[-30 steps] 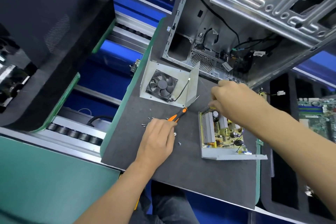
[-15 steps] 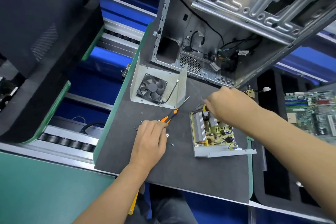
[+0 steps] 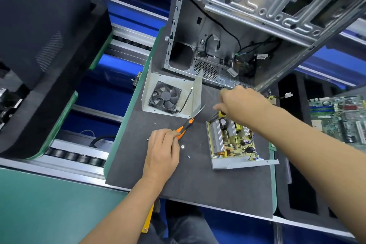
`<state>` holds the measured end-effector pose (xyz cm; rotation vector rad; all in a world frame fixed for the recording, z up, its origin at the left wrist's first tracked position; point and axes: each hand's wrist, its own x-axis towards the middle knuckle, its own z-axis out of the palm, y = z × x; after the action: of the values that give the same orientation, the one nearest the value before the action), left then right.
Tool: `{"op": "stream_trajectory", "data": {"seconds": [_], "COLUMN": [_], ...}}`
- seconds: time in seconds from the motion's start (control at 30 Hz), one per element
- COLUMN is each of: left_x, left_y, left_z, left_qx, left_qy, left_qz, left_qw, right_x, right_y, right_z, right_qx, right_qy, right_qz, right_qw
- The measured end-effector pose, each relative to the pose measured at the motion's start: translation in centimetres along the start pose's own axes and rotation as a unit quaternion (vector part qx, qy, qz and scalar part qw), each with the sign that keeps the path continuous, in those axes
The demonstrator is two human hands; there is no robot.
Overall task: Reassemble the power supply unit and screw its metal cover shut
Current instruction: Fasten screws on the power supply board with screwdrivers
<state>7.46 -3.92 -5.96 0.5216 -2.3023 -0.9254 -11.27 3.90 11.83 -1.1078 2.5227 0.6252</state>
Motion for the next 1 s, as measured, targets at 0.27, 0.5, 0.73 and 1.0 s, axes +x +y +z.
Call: {"op": "stream_trajectory", "data": {"seconds": [0.27,0.5,0.73,1.0], "left_x": [1.2,2.0,0.7,0.6], "left_y": [-0.9,-4.6,-2.8,0.3], "left_z": [-3.0,-6.2,-4.1,-0.4], "left_qx": [-0.071,0.041,0.039,0.029], "left_qy": [0.113,0.011,-0.098,-0.197], "left_qz": [-0.143,-0.107,0.07,0.151], "left_qw": [0.981,0.993,0.992,0.968], "right_x": [-0.7,-0.7,-0.4,-0.7], "right_y": [-0.1,0.4,-0.4,0.4], "right_z": [0.5,0.6,0.8,1.1], "right_qx": [-0.053,0.055,-0.043,0.034], "right_qy": [0.057,0.016,0.087,0.052], "right_qz": [-0.05,-0.038,-0.01,-0.041], "right_qw": [0.996,0.998,0.995,0.997]}}
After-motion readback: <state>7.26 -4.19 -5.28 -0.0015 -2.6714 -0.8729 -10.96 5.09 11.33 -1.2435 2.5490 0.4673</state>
